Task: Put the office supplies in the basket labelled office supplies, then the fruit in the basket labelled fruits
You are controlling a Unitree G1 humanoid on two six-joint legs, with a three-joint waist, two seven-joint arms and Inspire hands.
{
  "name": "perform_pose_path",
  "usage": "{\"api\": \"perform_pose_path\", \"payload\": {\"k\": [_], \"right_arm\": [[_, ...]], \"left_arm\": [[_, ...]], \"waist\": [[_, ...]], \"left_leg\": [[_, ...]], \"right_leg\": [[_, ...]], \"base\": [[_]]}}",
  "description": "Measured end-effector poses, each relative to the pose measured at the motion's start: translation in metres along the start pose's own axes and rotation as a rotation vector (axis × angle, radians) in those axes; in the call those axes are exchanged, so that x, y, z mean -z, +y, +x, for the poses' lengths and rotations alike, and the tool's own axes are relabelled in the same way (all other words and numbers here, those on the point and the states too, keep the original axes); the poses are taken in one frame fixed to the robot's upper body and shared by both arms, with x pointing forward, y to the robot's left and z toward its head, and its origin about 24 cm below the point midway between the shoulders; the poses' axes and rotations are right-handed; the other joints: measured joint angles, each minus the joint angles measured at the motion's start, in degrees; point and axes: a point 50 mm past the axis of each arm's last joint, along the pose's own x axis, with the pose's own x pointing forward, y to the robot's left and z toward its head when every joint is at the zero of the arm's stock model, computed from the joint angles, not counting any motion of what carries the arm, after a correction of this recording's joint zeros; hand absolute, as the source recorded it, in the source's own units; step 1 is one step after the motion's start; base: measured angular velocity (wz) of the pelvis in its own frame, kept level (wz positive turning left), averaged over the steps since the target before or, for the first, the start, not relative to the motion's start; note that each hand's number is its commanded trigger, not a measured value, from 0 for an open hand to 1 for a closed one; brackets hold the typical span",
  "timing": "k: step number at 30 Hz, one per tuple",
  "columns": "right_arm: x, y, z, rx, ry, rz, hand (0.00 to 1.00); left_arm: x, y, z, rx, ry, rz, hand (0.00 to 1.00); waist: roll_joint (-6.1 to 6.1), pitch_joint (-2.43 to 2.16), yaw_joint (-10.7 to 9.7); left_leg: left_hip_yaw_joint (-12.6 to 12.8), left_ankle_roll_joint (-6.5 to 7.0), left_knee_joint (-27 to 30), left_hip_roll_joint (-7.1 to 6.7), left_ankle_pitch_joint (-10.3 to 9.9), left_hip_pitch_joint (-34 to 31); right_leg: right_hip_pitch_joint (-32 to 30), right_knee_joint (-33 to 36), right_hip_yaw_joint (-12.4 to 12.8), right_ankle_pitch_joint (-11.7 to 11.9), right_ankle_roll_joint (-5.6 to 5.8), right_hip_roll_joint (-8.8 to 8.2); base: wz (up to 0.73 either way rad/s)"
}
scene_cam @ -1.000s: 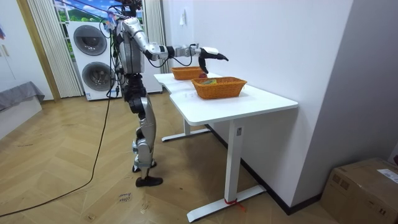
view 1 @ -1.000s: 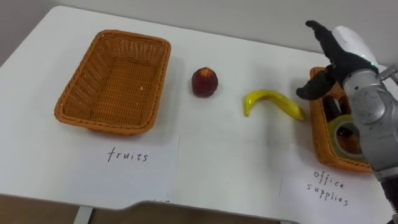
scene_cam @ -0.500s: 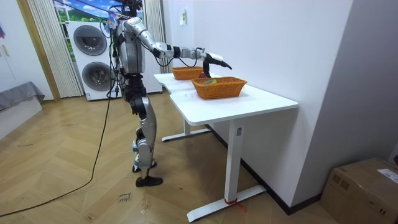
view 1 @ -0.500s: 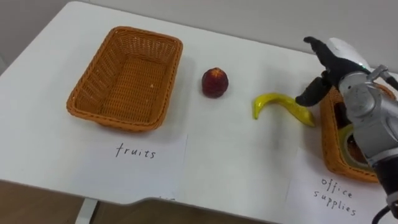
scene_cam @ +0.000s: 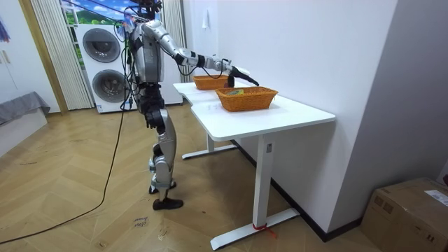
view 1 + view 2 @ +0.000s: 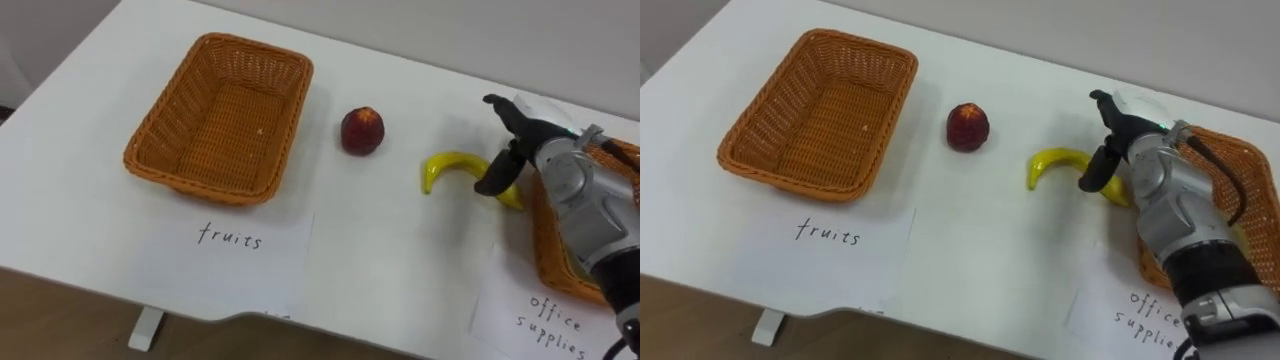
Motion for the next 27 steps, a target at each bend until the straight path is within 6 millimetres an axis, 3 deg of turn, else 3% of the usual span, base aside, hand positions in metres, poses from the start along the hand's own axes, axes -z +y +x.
{"api": "perform_pose_path", "payload": {"k": [4, 9, 15, 27], "right_arm": [[-0.001, 0.001, 0.0, -0.001, -0.017, -0.004, 0.0], [0.001, 0.003, 0.001, -0.006, -0.014, -0.013, 0.0], [0.007, 0.006, 0.002, -0.008, 0.015, -0.031, 0.0], [-0.005, 0.006, 0.008, -0.027, -0.023, -0.137, 0.0]], "left_arm": [[-0.009, -0.001, 0.001, 0.002, -0.028, 0.003, 0.0], [-0.02, 0.002, 0.001, -0.001, -0.065, -0.001, 0.0], [-0.023, 0.001, 0.002, 0.011, -0.066, -0.002, 0.0], [-0.028, 0.0, 0.003, 0.031, -0.073, -0.015, 0.0]], "waist": [[-0.13, 0.07, 0.3], [-0.64, 0.79, 0.5], [-0.83, 0.85, 1.6], [-0.8, 0.85, 3.4]], "left_leg": [[-0.1, 0.11, 0.1, -0.26, 0.4, -0.7], [-0.2, 0.14, -0.1, -0.37, 0.5, -1.1], [-0.2, 0.14, 0.0, -0.39, 0.5, -1.7], [-0.3, 0.11, 0.1, -0.41, 0.5, -1.7]], "right_leg": [[-0.7, 0.0, -0.1, 0.0, 0.0, -0.05], [-1.0, 0.0, -0.1, 0.0, 0.0, -0.06], [-1.6, 0.0, 0.0, 0.0, 0.0, -0.01], [-1.5, -0.8, -0.3, 0.0, 0.03, -0.12]], "base": [[0.03], [0.0], [0.0], [0.0]]}}
